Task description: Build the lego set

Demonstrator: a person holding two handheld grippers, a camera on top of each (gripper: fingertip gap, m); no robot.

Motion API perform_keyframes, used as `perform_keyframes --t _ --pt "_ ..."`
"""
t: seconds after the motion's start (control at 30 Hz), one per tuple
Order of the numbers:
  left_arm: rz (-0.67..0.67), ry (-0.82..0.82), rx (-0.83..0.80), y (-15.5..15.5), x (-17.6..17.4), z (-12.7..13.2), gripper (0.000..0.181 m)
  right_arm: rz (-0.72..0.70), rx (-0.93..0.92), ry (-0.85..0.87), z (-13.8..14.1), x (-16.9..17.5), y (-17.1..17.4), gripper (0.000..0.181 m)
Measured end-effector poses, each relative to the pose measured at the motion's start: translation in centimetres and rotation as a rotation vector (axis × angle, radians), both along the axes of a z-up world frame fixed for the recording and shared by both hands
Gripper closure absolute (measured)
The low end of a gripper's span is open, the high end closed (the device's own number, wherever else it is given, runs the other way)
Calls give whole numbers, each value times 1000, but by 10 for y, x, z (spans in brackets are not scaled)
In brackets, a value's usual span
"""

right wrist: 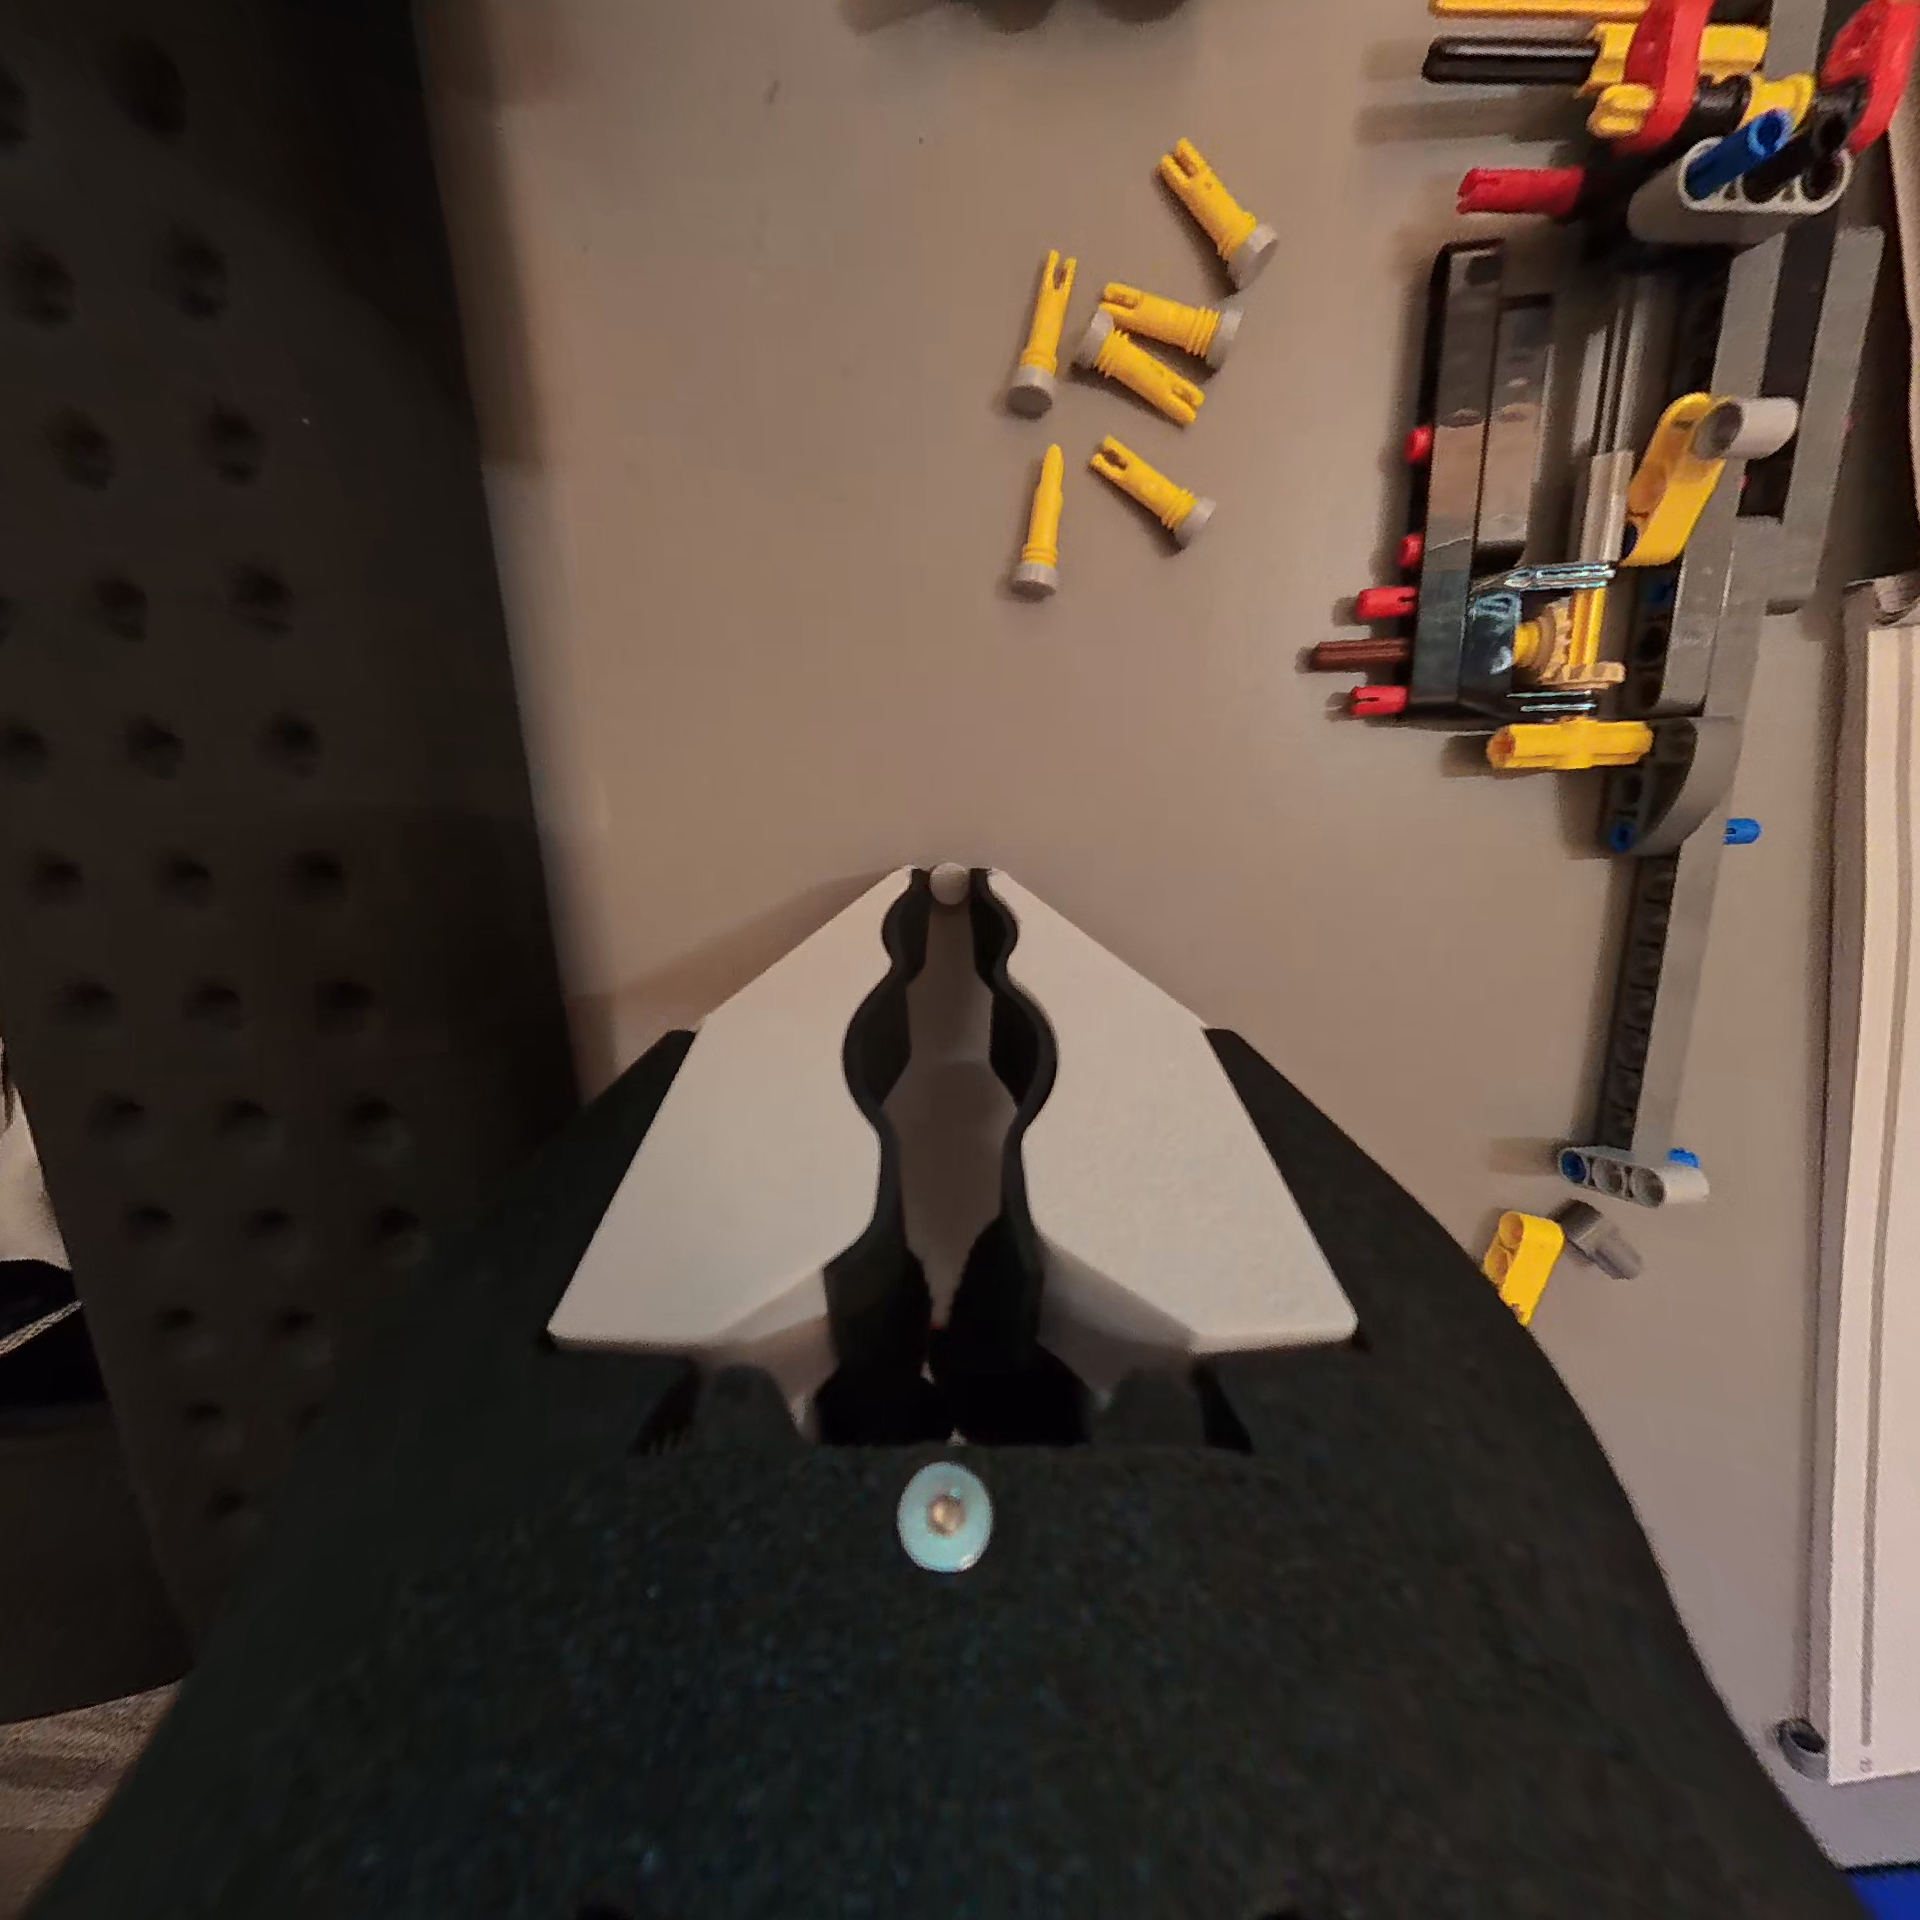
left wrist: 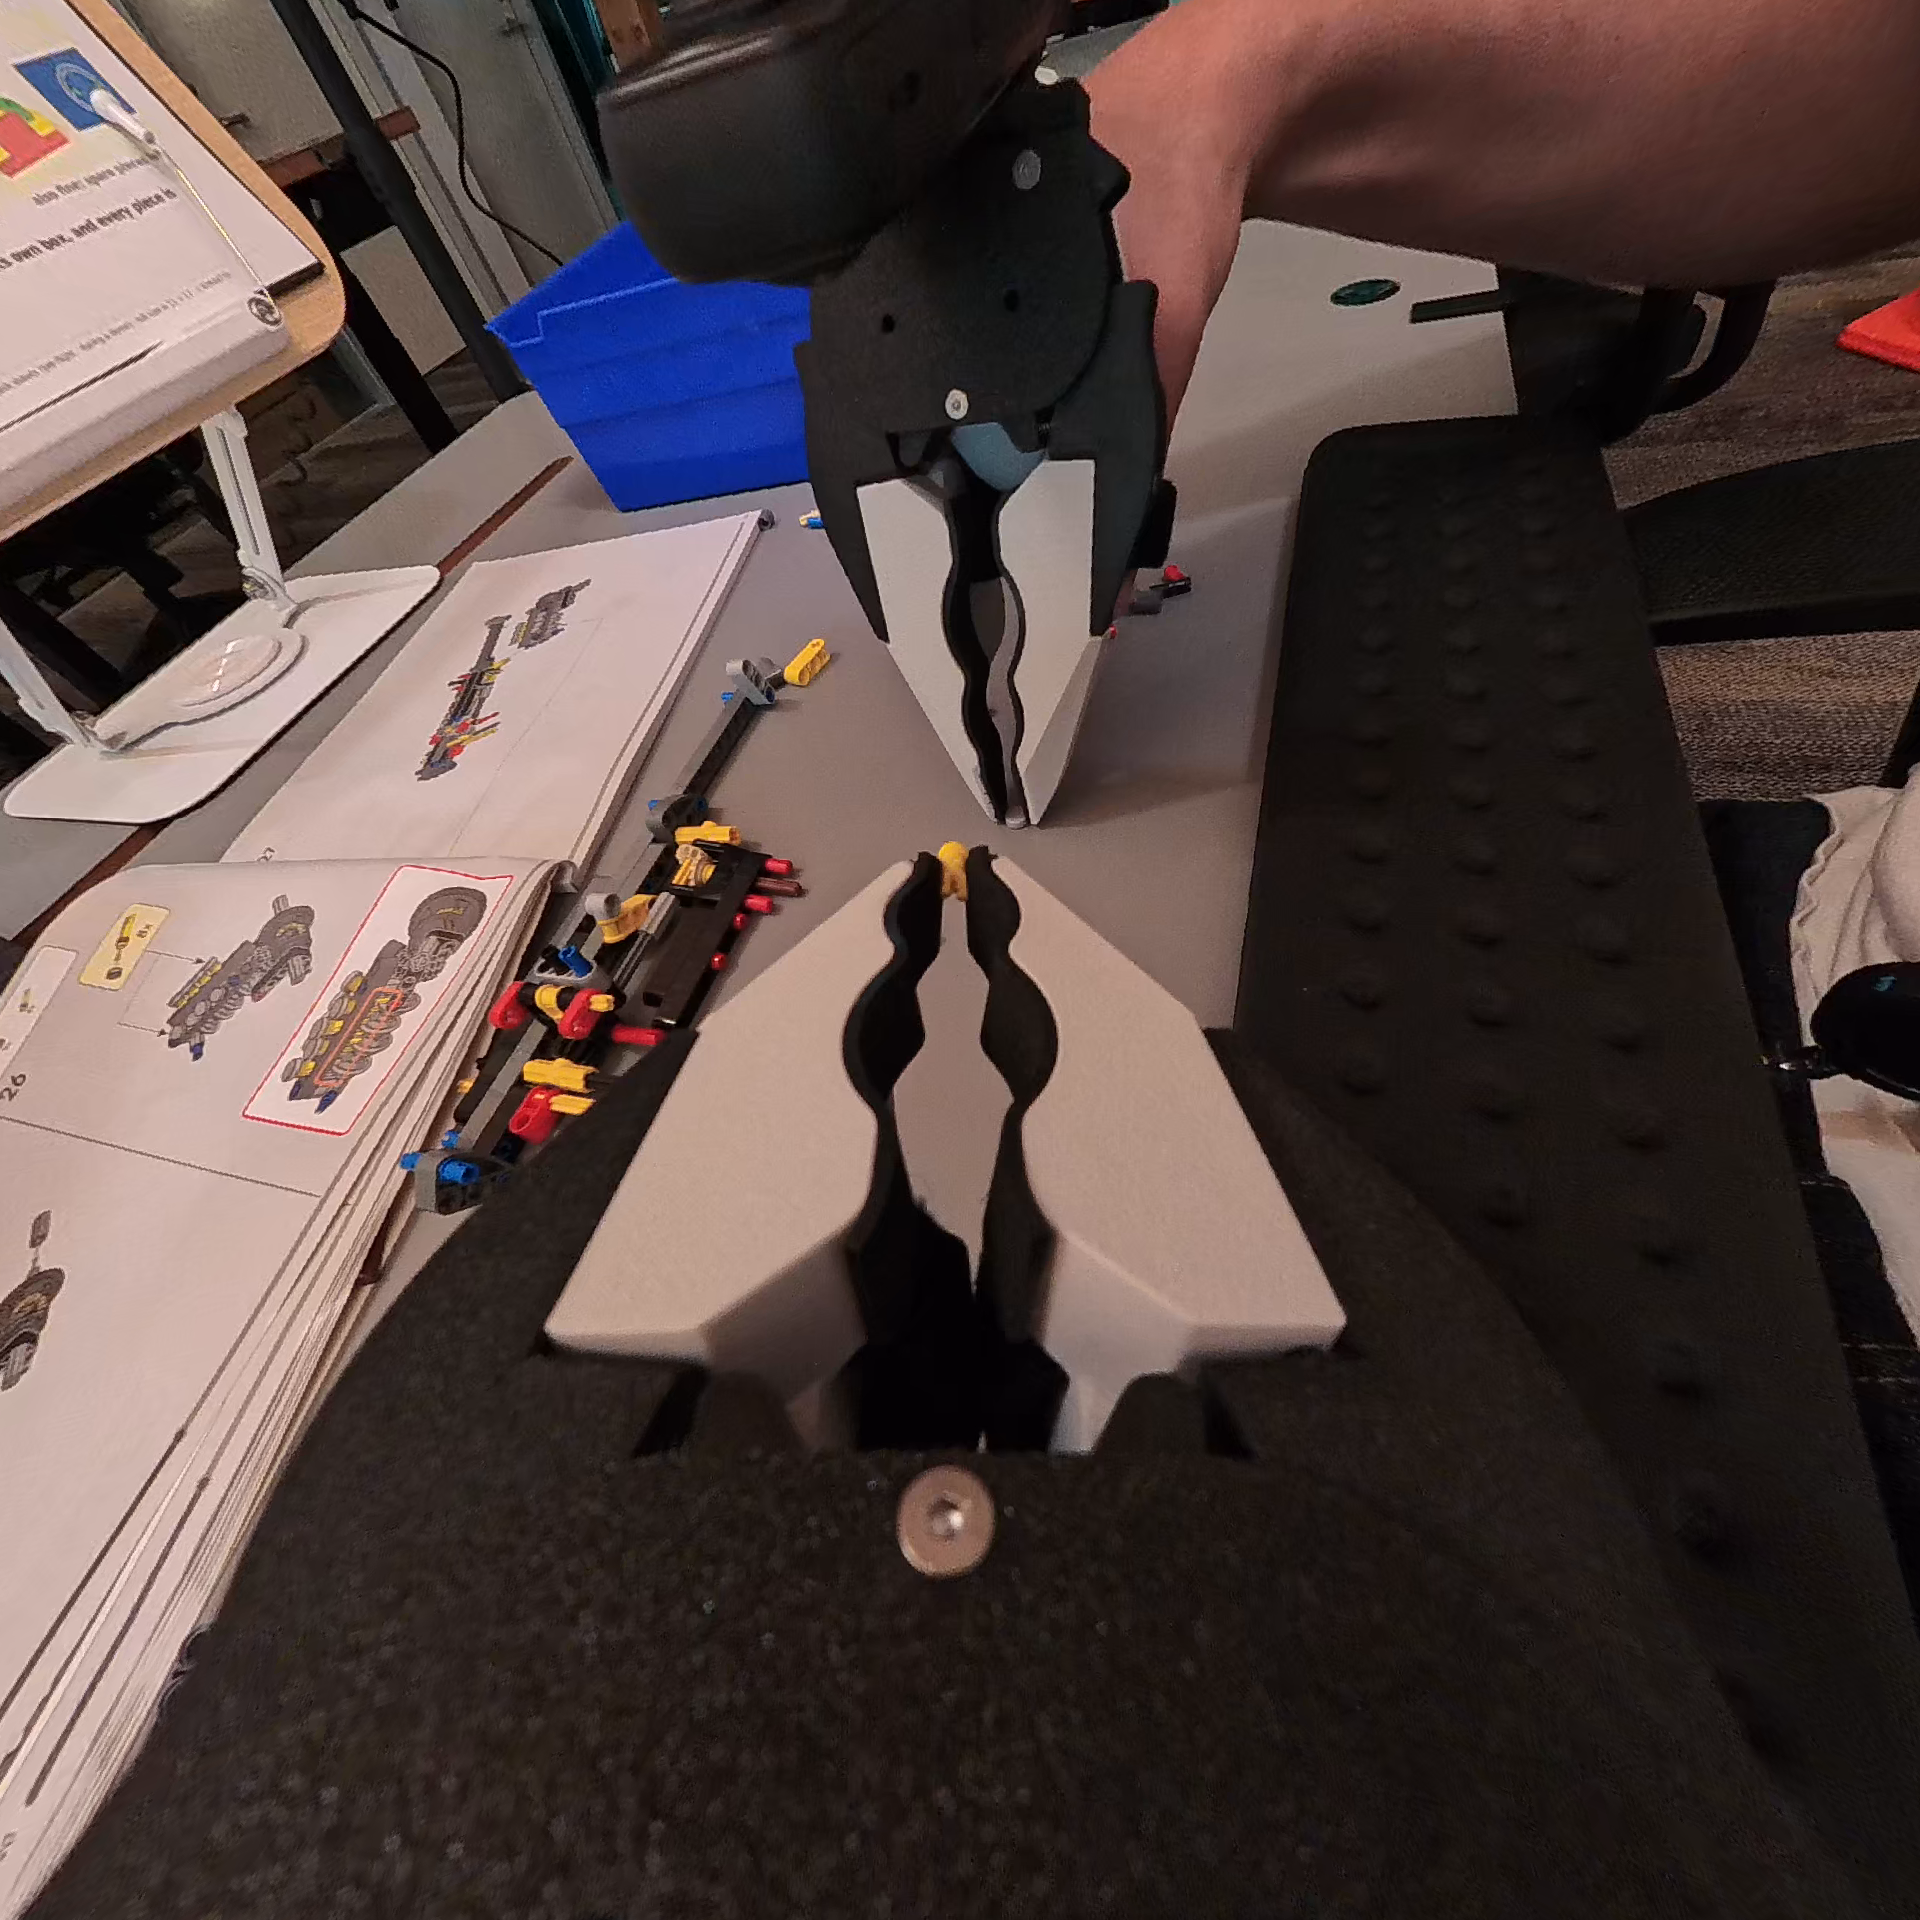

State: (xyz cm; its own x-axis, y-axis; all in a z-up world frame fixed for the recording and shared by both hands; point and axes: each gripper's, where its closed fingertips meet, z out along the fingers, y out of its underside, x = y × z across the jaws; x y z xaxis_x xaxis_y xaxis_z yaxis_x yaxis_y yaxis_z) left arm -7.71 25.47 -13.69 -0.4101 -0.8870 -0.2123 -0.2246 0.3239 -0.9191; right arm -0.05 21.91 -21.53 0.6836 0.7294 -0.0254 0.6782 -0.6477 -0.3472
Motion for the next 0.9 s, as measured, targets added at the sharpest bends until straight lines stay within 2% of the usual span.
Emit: perform_keyframes --t 0.1,0.17,0.23,0.33,0.4,0.47,0.6,0.9 --pt "4 -16 2 1 0 3 177 3 33 23 1 -2 5 175" --pt "6 -62 -3 1 0 11 177 -28 106 167 15 -14 14 175" --pt "7 -129 -11 2 -2 24 177 -102 231 443 53 -36 30 175" --pt "4 -252 -2 2 -5 43 178 -202 359 982 122 -72 39 175" --pt "4 -318 5 2 -7 54 178 -271 377 1210 141 -80 41 175" --pt "1 -367 5 2 -10 62 178 -298 342 1348 146 -86 39 175" --pt "-17 -384 -10 -1 -12 66 178 -328 333 1456 146 -87 41 175" --pt "-45 -358 -58 -3 -14 65 177 -304 294 1478 145 -92 38 175"
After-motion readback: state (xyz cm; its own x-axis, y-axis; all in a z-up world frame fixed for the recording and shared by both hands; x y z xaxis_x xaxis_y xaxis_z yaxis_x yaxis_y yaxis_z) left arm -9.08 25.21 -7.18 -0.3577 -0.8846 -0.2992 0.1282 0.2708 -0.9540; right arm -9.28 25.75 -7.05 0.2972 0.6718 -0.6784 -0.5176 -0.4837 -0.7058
